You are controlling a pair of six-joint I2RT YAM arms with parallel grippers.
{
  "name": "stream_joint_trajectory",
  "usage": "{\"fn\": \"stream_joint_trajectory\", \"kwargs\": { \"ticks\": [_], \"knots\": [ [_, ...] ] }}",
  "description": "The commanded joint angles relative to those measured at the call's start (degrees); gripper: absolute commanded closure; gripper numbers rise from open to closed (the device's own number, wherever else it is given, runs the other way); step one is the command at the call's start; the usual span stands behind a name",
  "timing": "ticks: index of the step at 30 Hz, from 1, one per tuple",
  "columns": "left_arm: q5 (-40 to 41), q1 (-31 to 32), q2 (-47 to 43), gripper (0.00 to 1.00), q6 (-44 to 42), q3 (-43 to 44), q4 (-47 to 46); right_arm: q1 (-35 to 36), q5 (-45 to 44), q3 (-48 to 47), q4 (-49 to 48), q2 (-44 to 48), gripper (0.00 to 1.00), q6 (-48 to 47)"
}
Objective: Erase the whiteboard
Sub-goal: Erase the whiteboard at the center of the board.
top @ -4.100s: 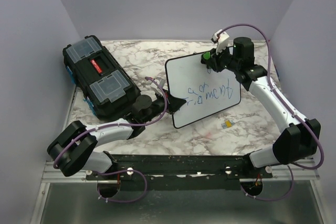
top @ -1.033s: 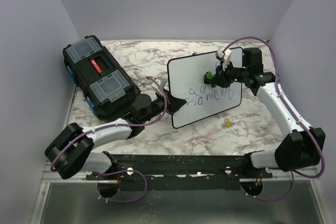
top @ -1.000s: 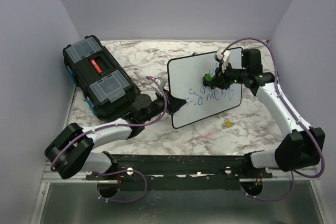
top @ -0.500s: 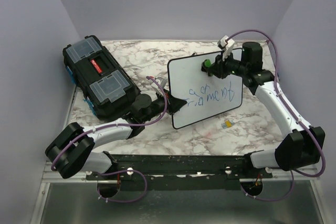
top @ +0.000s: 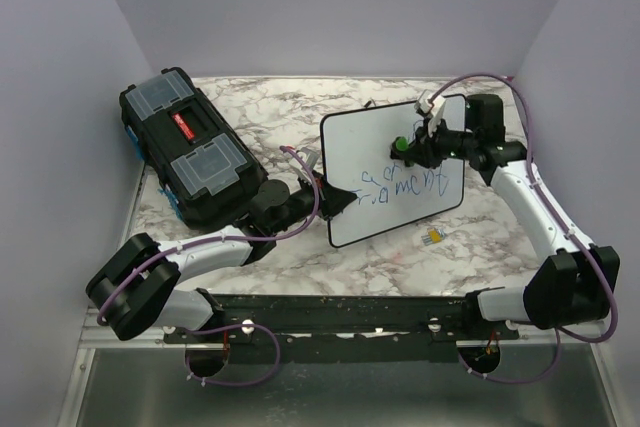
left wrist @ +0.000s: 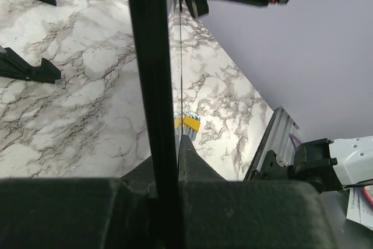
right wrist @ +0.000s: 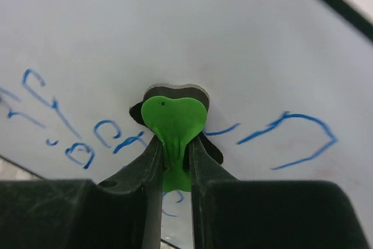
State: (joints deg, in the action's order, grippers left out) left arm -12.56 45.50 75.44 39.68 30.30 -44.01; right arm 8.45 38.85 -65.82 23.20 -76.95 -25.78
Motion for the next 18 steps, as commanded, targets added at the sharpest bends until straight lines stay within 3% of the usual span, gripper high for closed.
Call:
{"fn": "stream_joint_trajectory", "kwargs": {
  "ticks": [1, 5, 11, 14, 18],
  "knots": [
    [-2.8, 0.6, -1.2, 1.0, -1.4, 0.7, -9.0, 2.6, 10.6, 2.4, 8.6, 0.4, 0.99, -8.0],
    [-2.6, 0.7, -1.1, 1.0, -1.3, 0.5, -9.1, 3.2, 7.6, 0.7, 3.6, -0.4, 0.99, -1.7],
    [-2.6, 0.7, -1.5, 1.0, -1.4, 0.5, -8.5, 3.0, -11.7, -1.1, -9.2, 0.1, 0.99, 10.7],
    [-2.6, 0.7, -1.6, 1.0, -1.4, 0.5, -8.5, 2.0, -17.1, -1.2, -10.5, -0.4, 0.99, 11.7],
    [-2.6, 0.7, -1.7, 1.0, -1.6, 0.3, -8.7, -0.3, -16.0, 0.8, -8.0, -0.2, 0.99, 9.0]
  ]
}}
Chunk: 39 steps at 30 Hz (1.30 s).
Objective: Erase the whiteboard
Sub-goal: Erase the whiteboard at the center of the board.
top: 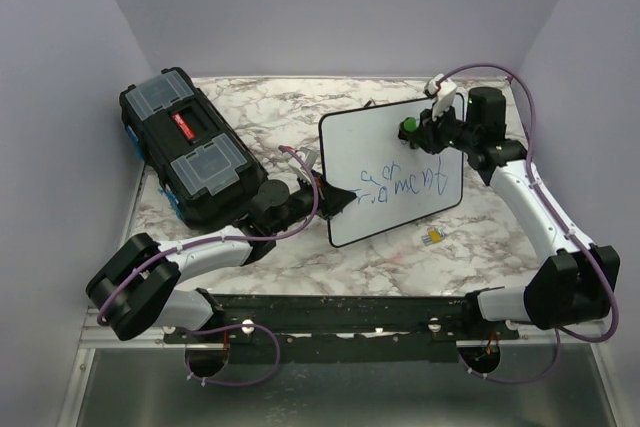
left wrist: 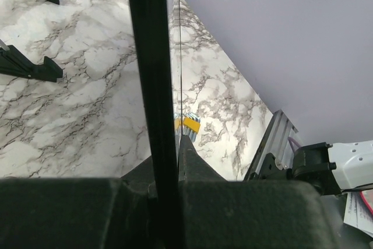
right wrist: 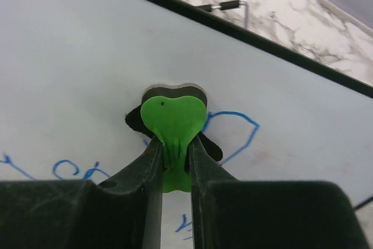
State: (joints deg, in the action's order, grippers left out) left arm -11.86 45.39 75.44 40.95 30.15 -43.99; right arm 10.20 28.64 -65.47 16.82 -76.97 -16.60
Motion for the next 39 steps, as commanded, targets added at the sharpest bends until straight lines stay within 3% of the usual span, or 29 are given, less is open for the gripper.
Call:
{"fn": "stream_joint_trajectory", "kwargs": {
  "ticks": [1, 6, 9, 13, 18, 24, 29, 34, 39],
  "knots": [
    [-3.4, 0.7, -1.8, 1.0, -2.9, 0.5, -8.7, -2.0, -4.8, 1.5, -0.4, 0.2, 0.99, -1.5],
    [-3.6, 0.8, -1.2, 1.0, -3.0, 0.8, -9.0, -1.9, 12.1, 4.9, 9.3, 2.2, 0.99, -13.5],
    [-3.8, 0.8, -0.5, 1.0, -2.7, 1.1, -9.4, -1.0, 18.7, 5.3, 11.4, 1.6, 0.99, -14.6],
    [-4.0, 0.8, -0.2, 1.0, -2.4, 1.3, -9.4, -0.4, 17.2, 4.2, 4.0, 1.0, 0.99, -6.7],
    [-3.5, 0.8, -1.1, 1.0, -2.9, 1.2, -8.2, -0.4, 4.8, 2.0, -8.0, 0.8, 0.99, 5.8],
    [-3.6, 0.8, -1.3, 1.0, -3.0, 0.9, -8.4, -1.5, -6.1, 2.3, -6.5, -0.4, 0.99, 5.0],
    [-3.7, 0.8, -1.2, 1.0, -3.0, 0.7, -9.0, -2.1, -3.2, 6.6, -1.0, 1.3, 0.99, -2.3],
    [-3.7, 0.7, -0.8, 1.0, -2.7, 0.6, -9.8, -2.1, 11.3, 7.7, 8.9, 0.5, 0.99, -12.2],
    [-3.7, 0.8, -0.3, 1.0, -2.3, 0.6, -10.2, -1.3, 20.4, 5.4, 7.4, -2.4, 1.0, -8.2]
  ]
}}
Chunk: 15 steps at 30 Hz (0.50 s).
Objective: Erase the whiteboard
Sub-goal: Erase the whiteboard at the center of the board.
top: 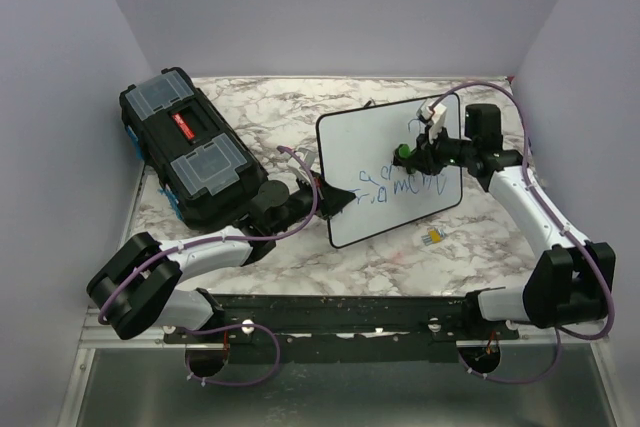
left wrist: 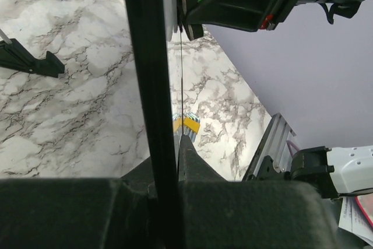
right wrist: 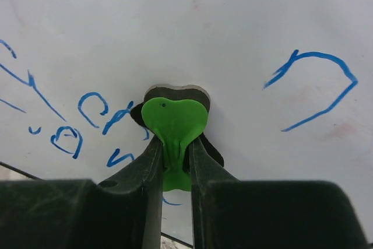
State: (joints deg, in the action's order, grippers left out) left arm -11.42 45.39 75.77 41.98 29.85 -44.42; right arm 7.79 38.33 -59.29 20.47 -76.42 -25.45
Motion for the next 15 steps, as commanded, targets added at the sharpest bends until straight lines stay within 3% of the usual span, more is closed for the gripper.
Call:
{"fn": "stream_joint_trajectory", "kwargs": {
  "ticks": [1, 4, 7, 11, 15],
  "knots": [
    [-4.1, 0.8, -0.7, 1.0, -3.3, 0.8, -9.7, 1.1, 10.8, -1.5, 2.0, -3.1, 0.99, 2.7],
    [-3.9, 0.8, -1.0, 1.0, -3.4, 0.6, -9.3, 1.1, 8.0, -3.9, -5.3, -3.0, 0.99, 10.7],
    [-3.8, 0.8, -1.1, 1.0, -3.5, 0.6, -9.2, 1.0, -2.9, -4.7, -12.8, -2.1, 0.99, 18.7],
    [-4.1, 0.8, -1.1, 1.0, -3.5, 0.5, -9.3, 0.1, -12.4, -4.9, -14.8, -1.8, 0.99, 19.5],
    [-4.1, 0.8, -1.0, 1.0, -3.5, 0.3, -9.7, -1.2, -15.8, -3.3, -12.4, -2.1, 0.99, 16.7]
  ]
}}
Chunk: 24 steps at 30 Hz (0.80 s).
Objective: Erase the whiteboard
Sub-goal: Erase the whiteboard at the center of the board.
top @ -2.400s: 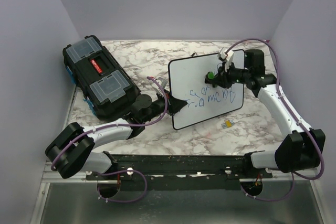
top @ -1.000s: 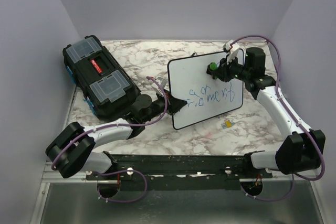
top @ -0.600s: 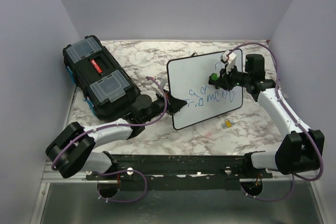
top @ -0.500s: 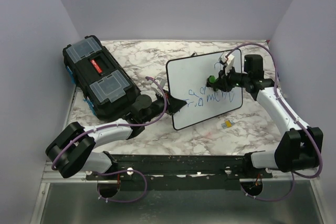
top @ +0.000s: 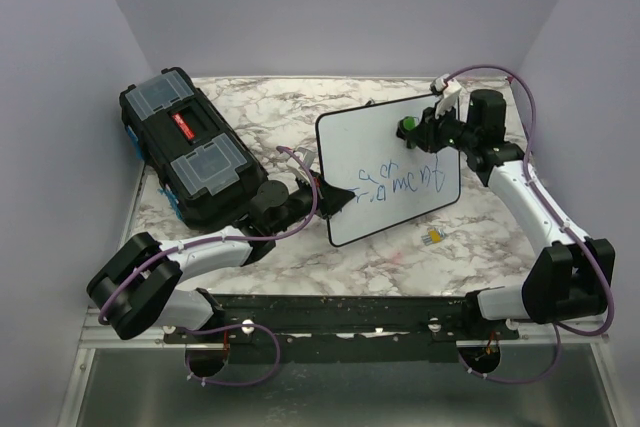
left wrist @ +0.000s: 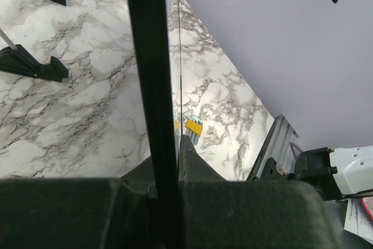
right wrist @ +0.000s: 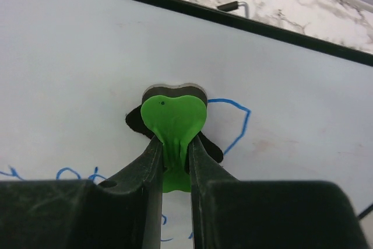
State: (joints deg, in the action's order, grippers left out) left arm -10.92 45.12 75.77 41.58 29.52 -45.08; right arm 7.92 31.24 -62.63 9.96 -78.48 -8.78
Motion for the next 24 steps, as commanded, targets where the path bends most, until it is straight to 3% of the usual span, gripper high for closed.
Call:
{"fn": "stream_joint_trajectory", "kwargs": {
  "ticks": [1, 4, 9, 11, 16, 20, 24],
  "knots": [
    [-4.6, 1.0, -1.0, 1.0, -3.1, 0.7, -9.1, -1.4, -9.0, 0.7, -1.0, -0.1, 0.99, -1.1],
    [-4.8, 1.0, -1.0, 1.0, -3.2, 0.6, -9.3, -1.7, -5.5, 2.6, 2.8, 0.4, 0.99, -5.8],
    [-4.8, 1.1, -0.5, 1.0, -3.1, 0.7, -9.9, -1.5, 16.6, 3.9, 14.0, 1.0, 0.99, -17.5],
    [-4.9, 1.0, -0.2, 1.0, -2.9, 0.8, -10.2, -0.7, 18.6, 3.7, 13.9, 0.5, 0.99, -17.0],
    [-4.8, 1.0, 0.0, 1.0, -2.7, 0.8, -10.0, -0.5, 14.8, -0.1, 4.3, -0.7, 0.99, -6.9],
    [-4.7, 1.0, -0.3, 1.0, -3.1, 0.8, -9.2, -0.5, 3.3, -3.6, -4.8, -1.7, 0.99, 2.8],
    [-4.7, 1.0, -0.5, 1.0, -3.3, 0.8, -9.0, -0.5, -7.2, -6.3, -4.4, -3.3, 0.99, 3.3]
  ]
}}
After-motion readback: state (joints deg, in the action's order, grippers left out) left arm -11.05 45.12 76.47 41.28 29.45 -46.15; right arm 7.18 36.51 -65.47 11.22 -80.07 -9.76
